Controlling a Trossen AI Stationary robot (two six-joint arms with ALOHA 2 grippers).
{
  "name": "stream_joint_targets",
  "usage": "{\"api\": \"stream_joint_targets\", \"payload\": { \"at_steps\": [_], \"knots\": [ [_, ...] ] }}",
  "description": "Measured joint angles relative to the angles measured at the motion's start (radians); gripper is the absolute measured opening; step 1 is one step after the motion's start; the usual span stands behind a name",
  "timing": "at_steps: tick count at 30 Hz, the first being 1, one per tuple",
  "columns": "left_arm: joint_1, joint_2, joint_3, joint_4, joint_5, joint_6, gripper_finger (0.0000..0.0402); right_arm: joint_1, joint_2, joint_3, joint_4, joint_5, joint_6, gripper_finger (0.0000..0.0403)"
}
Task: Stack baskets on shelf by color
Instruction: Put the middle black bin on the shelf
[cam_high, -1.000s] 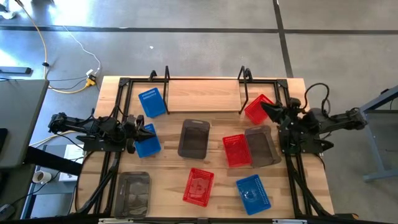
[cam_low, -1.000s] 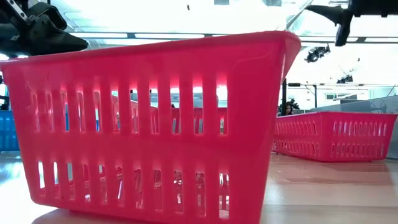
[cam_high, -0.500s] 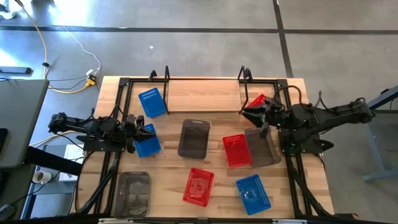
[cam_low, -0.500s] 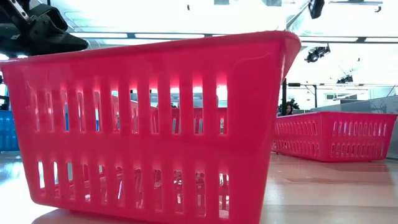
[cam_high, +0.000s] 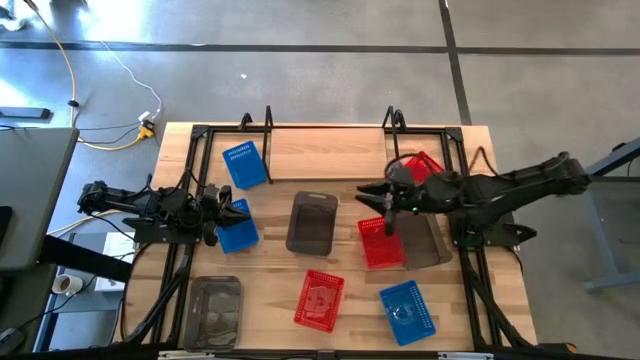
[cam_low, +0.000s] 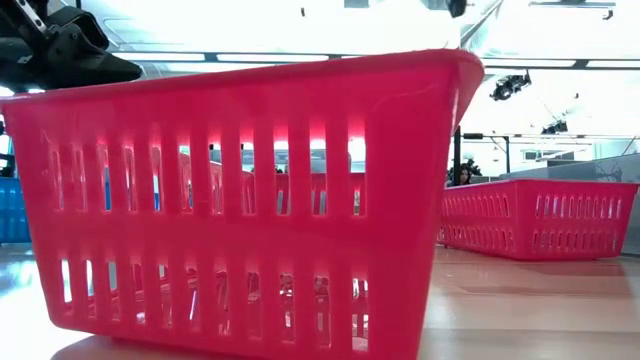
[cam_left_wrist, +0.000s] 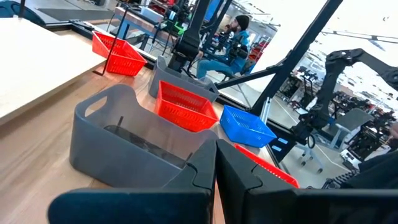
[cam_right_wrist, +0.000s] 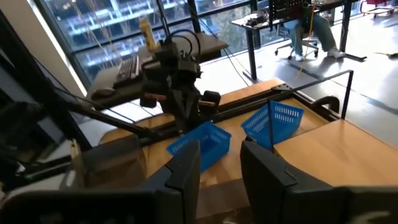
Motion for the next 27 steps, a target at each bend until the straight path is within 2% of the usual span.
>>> {"api": "stream_joint_targets", "payload": {
  "at_steps": [3, 8, 12, 27],
  "knots": [
    [0.000, 0.000, 0.000, 0.000, 0.000, 0.000, 0.0000, 0.000, 0.073, 0.049, -0.010, 0.000, -0.025, 0.0121],
    [0.000, 0.000, 0.000, 0.000, -0.002, -0.001, 0.0000, -0.002, 0.186, 0.134, -0.051, -0.006, -0.040, 0.0175],
    [0.000, 0.000, 0.000, 0.000, -0.002, -0.001, 0.0000, -0.002, 0.281, 0.181, -0.052, -0.097, -0.084, 0.0201],
    [0.000, 0.000, 0.000, 0.004, -0.051, 0.000, 0.0000, -0.033, 0.524, 0.196, -0.050, -0.392, -0.105, 0.0197]
  ]
}}
